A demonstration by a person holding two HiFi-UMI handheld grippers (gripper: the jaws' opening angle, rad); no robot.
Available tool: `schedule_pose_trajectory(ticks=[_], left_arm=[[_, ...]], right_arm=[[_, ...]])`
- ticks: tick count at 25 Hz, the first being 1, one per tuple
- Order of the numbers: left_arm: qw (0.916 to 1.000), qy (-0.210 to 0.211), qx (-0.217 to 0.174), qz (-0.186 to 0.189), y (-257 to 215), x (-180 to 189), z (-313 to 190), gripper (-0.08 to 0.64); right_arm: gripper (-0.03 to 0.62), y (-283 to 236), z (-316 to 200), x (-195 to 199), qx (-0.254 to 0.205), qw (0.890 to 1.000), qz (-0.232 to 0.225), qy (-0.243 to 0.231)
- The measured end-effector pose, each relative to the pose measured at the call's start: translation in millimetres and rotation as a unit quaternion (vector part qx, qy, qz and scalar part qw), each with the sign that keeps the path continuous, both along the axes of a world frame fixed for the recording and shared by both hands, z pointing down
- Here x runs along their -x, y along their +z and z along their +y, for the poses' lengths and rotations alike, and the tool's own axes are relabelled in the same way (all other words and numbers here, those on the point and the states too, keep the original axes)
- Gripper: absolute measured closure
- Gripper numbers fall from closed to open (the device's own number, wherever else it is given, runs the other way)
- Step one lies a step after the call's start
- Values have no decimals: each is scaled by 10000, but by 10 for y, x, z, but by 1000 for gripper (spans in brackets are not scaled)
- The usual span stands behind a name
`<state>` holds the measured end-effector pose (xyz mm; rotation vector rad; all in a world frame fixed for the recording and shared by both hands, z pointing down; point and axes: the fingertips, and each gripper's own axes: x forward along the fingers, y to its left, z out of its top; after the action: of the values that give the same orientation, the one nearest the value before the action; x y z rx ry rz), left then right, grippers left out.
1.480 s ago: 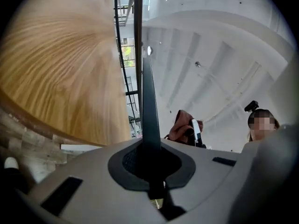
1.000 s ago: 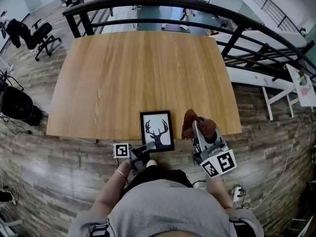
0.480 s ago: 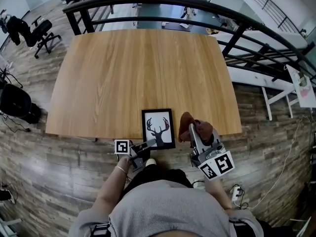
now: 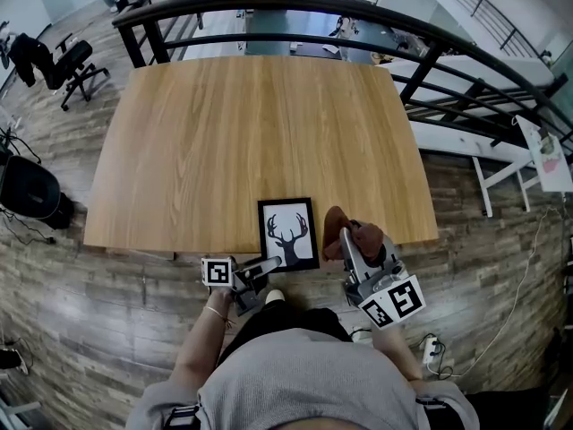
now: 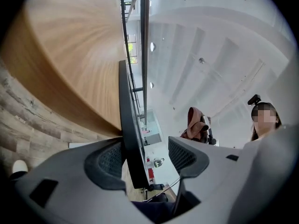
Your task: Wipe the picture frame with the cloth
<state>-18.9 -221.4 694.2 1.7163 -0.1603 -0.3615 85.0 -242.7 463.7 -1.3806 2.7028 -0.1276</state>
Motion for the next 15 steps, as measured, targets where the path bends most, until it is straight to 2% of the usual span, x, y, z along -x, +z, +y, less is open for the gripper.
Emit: schedule_pose_trajectory(ticks=[2,4,9,13,15], left_arm=[[9998,-108,-180,-61,-25,60,-8,299],[9990,-164,-315,-278,27,141,2,299],[9970,-445,111,-628,65,326,192,299],[9930,-771,-170,-884,74,460,294,299],[9929,-929,32,-746,26,482,334,299]], right_arm=[[546,12,18,-3,13,10000,5,2],[546,14,26,13,11,10000,-1,0],[546,7,76,47,-28,10000,-75,9],[546,-24,230,-28,-21,10000,-82,-12],[546,-51,317,-49,-30,10000,-52,-47]])
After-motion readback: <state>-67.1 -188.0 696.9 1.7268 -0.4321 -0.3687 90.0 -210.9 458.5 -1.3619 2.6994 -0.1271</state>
